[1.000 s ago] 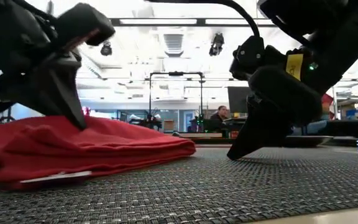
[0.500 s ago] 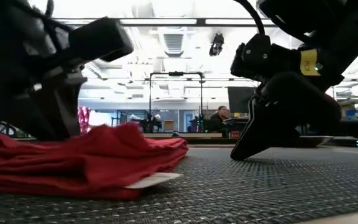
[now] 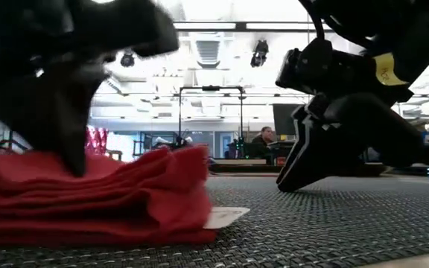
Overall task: Set table place
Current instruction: Put the red napkin on the left side of the gray table mat
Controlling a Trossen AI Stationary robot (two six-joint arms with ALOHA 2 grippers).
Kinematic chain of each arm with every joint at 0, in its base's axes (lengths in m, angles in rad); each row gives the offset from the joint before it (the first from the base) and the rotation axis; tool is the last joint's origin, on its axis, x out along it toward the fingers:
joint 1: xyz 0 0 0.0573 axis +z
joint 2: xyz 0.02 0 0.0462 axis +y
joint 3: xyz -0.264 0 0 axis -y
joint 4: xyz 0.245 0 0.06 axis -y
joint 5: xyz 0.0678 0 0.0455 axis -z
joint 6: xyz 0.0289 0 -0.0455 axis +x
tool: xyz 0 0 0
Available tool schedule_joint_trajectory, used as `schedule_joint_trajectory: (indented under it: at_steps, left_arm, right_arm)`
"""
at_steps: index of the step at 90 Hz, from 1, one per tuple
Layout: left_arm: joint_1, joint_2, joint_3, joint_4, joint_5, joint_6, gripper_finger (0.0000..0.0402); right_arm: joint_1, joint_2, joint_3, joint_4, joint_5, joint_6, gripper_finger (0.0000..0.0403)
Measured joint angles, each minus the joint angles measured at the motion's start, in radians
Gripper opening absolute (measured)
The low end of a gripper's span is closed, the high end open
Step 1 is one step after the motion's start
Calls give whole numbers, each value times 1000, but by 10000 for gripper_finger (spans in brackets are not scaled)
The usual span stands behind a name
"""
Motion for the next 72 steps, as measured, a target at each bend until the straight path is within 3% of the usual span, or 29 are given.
schedule_joint_trajectory:
  at_steps: [17, 36, 42, 57, 72]
  left_arm:
    - [-4, -20, -2, 1, 54, 51, 77]
    - [-3, -109, 16, -14, 51, 200, 182]
    - [1, -153, 29, -10, 10, 266, 205]
    - [53, -224, 69, 3, -161, 546, 231]
    - [194, -212, 78, 165, -160, 940, 227]
  right_arm:
    - [0, -1, 9, -3, -1, -55, 80]
    - [0, -15, 9, -28, -4, -127, 73]
    - [0, -38, 9, -70, -5, -146, 70]
    - [2, -189, 8, -234, -44, -118, 58]
    - [9, -386, -45, -293, -210, -103, 41]
